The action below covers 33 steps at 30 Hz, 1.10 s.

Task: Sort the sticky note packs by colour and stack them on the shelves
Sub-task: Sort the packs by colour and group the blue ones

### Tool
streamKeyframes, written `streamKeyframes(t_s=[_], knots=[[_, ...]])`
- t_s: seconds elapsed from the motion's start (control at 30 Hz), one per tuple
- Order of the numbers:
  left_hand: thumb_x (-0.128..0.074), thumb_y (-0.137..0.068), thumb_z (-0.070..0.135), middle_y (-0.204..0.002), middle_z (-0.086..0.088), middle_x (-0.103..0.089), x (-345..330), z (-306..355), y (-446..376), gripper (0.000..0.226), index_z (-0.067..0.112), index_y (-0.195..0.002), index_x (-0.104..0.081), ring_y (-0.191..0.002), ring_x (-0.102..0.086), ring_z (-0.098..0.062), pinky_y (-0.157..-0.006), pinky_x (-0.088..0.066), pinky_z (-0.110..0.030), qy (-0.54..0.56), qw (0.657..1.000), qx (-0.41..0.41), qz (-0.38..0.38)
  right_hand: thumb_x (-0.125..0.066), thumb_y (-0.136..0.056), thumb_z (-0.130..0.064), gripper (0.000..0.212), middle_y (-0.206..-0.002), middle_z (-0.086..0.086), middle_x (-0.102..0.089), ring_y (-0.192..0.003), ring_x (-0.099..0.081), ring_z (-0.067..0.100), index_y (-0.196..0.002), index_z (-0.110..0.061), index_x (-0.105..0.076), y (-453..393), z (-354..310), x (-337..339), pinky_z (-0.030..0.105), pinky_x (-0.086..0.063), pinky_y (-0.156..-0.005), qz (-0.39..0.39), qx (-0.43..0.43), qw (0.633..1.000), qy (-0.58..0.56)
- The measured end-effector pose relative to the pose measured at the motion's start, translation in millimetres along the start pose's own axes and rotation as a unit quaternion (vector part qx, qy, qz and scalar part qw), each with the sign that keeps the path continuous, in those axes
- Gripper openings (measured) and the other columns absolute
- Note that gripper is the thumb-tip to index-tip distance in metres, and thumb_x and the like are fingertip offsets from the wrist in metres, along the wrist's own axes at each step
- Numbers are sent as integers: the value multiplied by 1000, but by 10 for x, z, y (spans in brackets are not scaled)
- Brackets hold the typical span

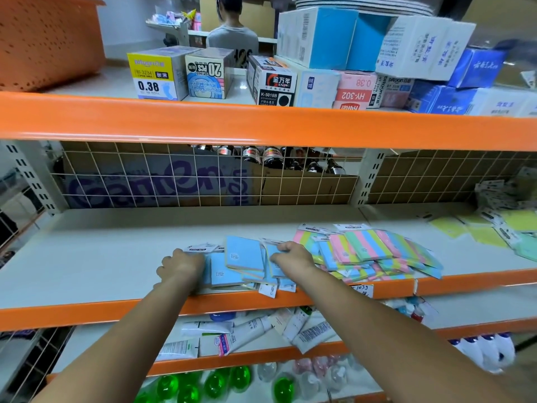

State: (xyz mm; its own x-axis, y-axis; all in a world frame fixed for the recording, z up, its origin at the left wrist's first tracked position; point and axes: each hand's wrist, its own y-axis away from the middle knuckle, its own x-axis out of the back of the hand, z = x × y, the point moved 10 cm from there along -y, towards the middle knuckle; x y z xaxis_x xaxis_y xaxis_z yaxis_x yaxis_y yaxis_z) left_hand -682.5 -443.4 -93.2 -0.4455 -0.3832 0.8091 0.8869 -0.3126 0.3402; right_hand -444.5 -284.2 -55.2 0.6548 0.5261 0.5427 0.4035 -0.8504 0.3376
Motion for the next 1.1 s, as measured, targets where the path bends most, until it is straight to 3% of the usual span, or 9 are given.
streamKeyframes(t_s=[0.1,0.3,0.67,0.87,1.0,1.1], knots=[[-45,-90,35,-135,-15,-43,-15,14,18,50,15,-136,-41,-124,-39,-35,-105,-34,-47,-2,1000,-8,-7,-58,-92,-17,47,-136,4,-52,-111,-54,20,-138,-17,-49,0,11,-18,24,-40,-84,-9,2,1000,4],[-43,-91,37,-137,-14,-40,22,4,42,52,18,-138,-37,-126,-36,-34,-107,-32,-46,-6,1000,-5,-2,-53,-92,-10,44,-133,4,-55,-89,-53,16,-135,-20,-53,-34,37,-4,23,-45,-76,0,-5,1000,9],[-44,-93,32,-141,-16,-36,99,65,94,52,14,-141,-36,-129,-31,-35,-106,-30,-43,11,1000,-17,-6,-51,-92,-6,44,-134,5,-55,-110,-56,22,-134,-19,-54,-38,3,-56,24,-44,-79,-4,-6,1000,8],[-44,-93,35,-139,-15,-38,159,214,176,52,12,-139,-37,-126,-33,-34,-100,-33,-41,23,999,-37,-15,-47,-93,-5,41,-130,7,-57,-107,-57,24,-131,-19,-56,-14,-42,8,25,-44,-78,3,2,1000,5],[-45,-92,34,-137,-16,-41,207,411,262,49,11,-135,-43,-125,-34,-35,-99,-33,-40,23,998,-64,-21,-46,-93,-6,39,-124,7,-58,-91,-57,22,-129,-18,-57,17,-71,85,24,-43,-70,9,8,1000,-2],[-48,-88,34,-131,-16,-49,183,613,351,48,11,-130,-48,-120,-43,-37,-98,-39,-37,31,995,-91,-39,-47,-92,-5,39,-128,7,-57,-105,-56,24,-128,-17,-58,49,-91,165,23,-41,-79,15,16,1000,-10]])
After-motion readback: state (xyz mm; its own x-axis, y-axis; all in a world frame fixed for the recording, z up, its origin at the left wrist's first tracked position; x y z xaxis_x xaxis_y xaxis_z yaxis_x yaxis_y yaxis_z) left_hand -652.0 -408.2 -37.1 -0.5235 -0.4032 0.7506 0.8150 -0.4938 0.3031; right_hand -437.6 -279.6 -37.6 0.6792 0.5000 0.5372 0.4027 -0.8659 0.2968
